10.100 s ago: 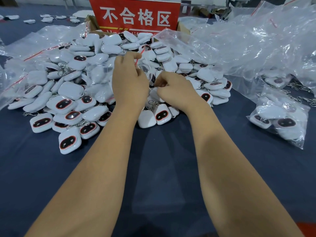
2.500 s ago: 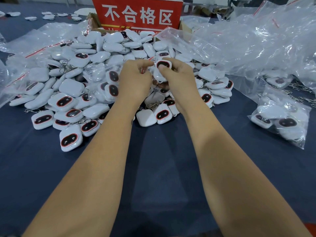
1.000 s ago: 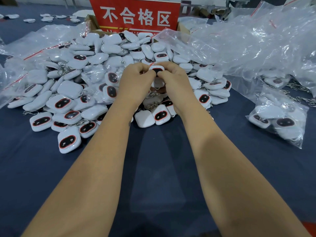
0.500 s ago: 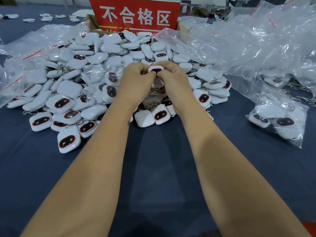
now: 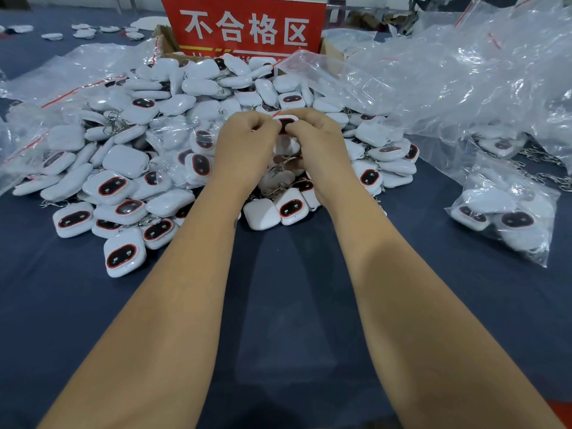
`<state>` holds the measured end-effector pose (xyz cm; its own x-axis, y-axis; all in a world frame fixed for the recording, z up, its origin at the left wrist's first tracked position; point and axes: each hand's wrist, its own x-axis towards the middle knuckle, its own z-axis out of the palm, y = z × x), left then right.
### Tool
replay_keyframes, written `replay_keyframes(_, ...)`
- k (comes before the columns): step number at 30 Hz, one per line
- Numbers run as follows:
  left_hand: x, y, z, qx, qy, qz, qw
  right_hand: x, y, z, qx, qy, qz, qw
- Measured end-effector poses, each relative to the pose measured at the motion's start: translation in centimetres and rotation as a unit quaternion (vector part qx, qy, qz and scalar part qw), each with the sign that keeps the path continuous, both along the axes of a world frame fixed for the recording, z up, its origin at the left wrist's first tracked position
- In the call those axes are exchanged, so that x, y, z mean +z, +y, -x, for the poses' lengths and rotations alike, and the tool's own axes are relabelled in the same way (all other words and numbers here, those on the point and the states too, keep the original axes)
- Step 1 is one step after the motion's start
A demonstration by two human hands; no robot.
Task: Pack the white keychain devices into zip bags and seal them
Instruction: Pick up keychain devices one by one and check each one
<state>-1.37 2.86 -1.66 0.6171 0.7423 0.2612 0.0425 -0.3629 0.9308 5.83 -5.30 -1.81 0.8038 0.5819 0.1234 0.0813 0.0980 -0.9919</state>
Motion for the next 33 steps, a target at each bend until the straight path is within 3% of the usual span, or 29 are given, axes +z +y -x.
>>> replay_keyframes(3,-0.1,0.2,-0.1,0.009,-0.023,0.027,0.999,0.4,-0.2,0.1,-0.029,0.018,-0.03,0.999)
replay_keyframes(9,-0.2,0.5,-0.2,0.016,-0.001,-0.003,1.0,1.2,-0.4,0.1,-0.013,0.091,-0.178,0.98)
replay_keyframes(12,-0.1,0.4,-0.2,0.02,0.012,-0.017,1.0,1.0,-0.4,0.2,-0.005,0.083,-0.196,0.977)
replay_keyframes(17,0.0,0.3,0.0,0.037,-0.008,0.001,0.999,0.6,-0.1,0.5,-0.012,0.023,-0.145,0.989)
replay_keyframes(22,0.3,0.1,0.2,0.059,-0.058,-0.009,0.997,0.3,-0.2,0.7,-0.05,-0.1,-0.053,0.992)
replay_keyframes(26,0.7,0.0,0.5,0.074,-0.108,-0.008,0.991,0.1,-0.3,0.6,-0.08,-0.13,-0.027,0.988)
replay_keyframes(33,1.3,-1.1,0.6,0.024,-0.136,-0.084,0.987,-0.2,0.1,0.9,-0.018,-0.209,0.071,0.975)
